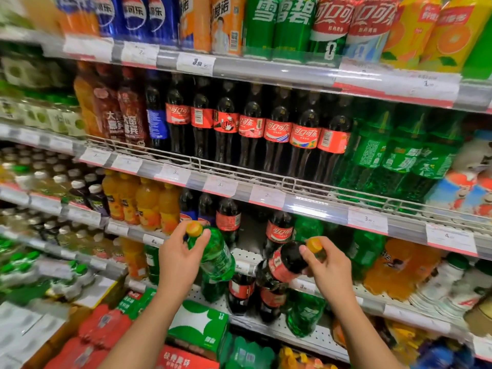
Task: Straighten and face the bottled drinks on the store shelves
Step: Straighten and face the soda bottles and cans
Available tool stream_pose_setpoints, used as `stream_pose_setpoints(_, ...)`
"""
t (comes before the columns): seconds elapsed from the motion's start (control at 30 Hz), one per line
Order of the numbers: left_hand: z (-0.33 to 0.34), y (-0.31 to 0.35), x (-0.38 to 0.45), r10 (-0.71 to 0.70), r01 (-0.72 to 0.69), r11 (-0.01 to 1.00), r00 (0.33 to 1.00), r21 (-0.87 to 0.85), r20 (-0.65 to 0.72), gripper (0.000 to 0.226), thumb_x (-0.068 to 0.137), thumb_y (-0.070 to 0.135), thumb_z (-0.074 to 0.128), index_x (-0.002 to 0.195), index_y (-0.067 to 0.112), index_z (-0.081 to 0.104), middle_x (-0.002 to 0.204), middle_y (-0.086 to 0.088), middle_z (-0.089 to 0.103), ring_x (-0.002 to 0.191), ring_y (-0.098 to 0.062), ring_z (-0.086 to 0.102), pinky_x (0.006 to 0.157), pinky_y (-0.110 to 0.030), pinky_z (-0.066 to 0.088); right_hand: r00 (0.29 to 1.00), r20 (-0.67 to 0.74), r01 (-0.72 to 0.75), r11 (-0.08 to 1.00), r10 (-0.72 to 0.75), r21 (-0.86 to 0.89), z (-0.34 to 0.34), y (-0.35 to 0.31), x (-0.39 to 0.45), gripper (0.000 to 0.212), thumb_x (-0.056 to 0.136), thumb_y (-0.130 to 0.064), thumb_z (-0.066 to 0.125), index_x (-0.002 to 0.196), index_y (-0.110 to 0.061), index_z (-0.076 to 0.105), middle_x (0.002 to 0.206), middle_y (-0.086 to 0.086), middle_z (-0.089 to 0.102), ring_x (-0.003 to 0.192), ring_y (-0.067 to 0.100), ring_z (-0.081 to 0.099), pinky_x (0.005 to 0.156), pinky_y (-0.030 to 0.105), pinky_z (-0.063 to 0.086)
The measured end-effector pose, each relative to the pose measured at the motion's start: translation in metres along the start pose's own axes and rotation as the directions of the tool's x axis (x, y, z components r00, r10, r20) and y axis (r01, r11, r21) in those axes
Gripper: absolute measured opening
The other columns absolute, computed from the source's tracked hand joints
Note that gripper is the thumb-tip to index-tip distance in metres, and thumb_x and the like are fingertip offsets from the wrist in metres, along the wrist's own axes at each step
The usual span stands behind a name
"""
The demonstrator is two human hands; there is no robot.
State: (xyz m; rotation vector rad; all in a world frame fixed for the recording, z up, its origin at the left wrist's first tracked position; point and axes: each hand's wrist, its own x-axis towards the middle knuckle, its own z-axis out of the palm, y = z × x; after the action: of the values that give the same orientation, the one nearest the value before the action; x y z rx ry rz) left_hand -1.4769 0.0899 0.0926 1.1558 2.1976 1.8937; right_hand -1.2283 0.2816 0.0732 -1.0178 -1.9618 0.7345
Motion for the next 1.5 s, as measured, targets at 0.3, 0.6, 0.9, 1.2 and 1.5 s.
stream_pose_setpoints(0.3, -0.032, -0.02, -0.005, -0.026, 0.026, 1.0, 1.0, -0.014, 0.001, 0.027, 0.091, 0.055, 0.064, 0.104, 0.031, 0.067, 0.084, -0.005, 0.07, 0.077, -0.039, 0.064, 0.069, -0.057, 0.053, 0.999, -0.026, 0.029, 0.997, -0.027, 0.075, 0.075, -0.034, 0.017, 0.018, 0.095, -0.04, 0.069, 0.109, -0.031, 0.064, 0.066, -0.008, 0.068, 0.059, 0.0, 0.065, 0.061, 0.017, 0.048)
stream_pose_setpoints(0.6, -0.048, -0.031, -0.005, -0.107, 0.108, 0.993, 0.994, -0.042, 0.016, 0.024, 0.089, 0.055, 0.066, 0.106, 0.039, 0.067, 0.09, 0.002, 0.07, 0.077, -0.037, 0.062, 0.068, -0.037, 0.044, 0.997, -0.072, 0.03, 0.992, -0.021, 0.125, 0.096, -0.04, 0.019, 0.021, 0.095, -0.04, 0.07, 0.114, -0.041, 0.063, 0.073, -0.006, 0.069, 0.062, 0.014, 0.069, 0.065, 0.026, 0.055)
stream_pose_setpoints(0.9, -0.039, -0.044, 0.0, -0.132, 0.137, 0.987, 0.99, -0.089, 0.054, 0.023, 0.089, 0.05, 0.068, 0.106, 0.035, 0.068, 0.087, 0.0, 0.07, 0.077, -0.036, 0.062, 0.072, -0.035, 0.04, 0.994, -0.098, 0.061, 0.991, -0.049, 0.121, 0.099, -0.041, 0.021, 0.018, 0.094, -0.035, 0.071, 0.109, -0.04, 0.062, 0.076, -0.008, 0.068, 0.064, 0.014, 0.069, 0.063, 0.021, 0.051)
stream_pose_setpoints(1.2, -0.028, -0.047, 0.009, -0.131, 0.142, 0.984, 0.986, -0.109, 0.1, 0.022, 0.088, 0.048, 0.069, 0.109, 0.041, 0.068, 0.095, -0.008, 0.071, 0.08, -0.013, 0.048, 0.066, -0.018, 0.028, 0.999, -0.045, 0.024, 1.0, -0.025, -0.019, 0.115, -0.04, 0.049, 0.018, 0.095, -0.044, 0.068, 0.092, -0.027, 0.063, 0.065, -0.006, 0.066, 0.06, 0.01, 0.065, 0.062, 0.029, 0.051)
stream_pose_setpoints(1.5, -0.018, -0.051, 0.012, -0.115, 0.127, 0.988, 0.985, -0.084, 0.129, 0.024, 0.086, 0.054, 0.065, 0.105, 0.04, 0.067, 0.079, -0.006, 0.067, 0.064, -0.034, 0.05, 0.06, -0.034, 0.037, 0.935, 0.216, -0.232, 0.946, 0.282, -0.227, 0.134, -0.068, 0.11, 0.043, 0.097, -0.053, 0.061, 0.083, -0.012, 0.065, 0.075, 0.003, 0.075, 0.063, 0.007, 0.062, 0.079, 0.023, 0.051)
